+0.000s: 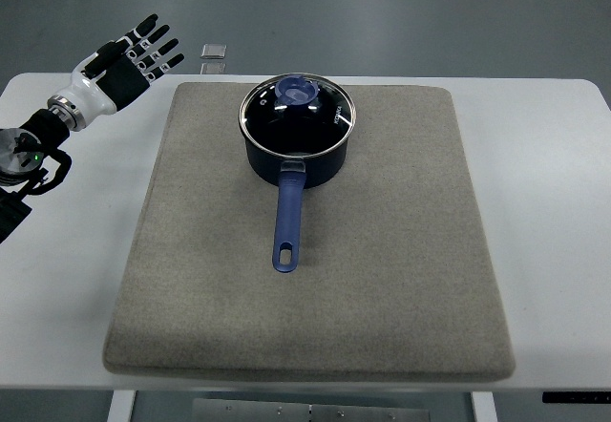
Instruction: Open pot lid and place left with left hand
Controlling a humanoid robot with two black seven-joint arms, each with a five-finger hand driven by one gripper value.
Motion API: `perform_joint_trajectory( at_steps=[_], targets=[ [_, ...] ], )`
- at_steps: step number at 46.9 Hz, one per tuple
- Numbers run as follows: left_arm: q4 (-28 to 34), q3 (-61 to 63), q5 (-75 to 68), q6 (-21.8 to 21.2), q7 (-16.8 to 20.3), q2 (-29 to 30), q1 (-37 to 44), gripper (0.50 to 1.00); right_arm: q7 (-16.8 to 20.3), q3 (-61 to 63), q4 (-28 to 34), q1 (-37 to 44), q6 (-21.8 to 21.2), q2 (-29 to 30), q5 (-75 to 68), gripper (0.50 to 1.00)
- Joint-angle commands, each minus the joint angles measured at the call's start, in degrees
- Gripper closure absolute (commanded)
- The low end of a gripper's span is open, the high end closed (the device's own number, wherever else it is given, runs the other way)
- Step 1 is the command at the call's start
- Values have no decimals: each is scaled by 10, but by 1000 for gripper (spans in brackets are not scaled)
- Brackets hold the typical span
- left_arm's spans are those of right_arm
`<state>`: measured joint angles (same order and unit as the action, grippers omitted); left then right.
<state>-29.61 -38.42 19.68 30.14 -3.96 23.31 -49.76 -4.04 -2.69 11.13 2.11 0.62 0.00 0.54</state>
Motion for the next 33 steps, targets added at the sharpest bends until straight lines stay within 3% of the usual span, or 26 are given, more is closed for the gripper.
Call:
perform_joint_trajectory(
  at_steps=[1, 33],
  targets=[
    [0, 0, 0, 0, 0, 0, 0, 508, 0, 0, 0, 0, 0, 0, 1, 583],
    [-1, 5, -5, 12, -2, 8, -25, 510, 0, 1, 0, 0, 0, 0, 0, 583]
  ],
)
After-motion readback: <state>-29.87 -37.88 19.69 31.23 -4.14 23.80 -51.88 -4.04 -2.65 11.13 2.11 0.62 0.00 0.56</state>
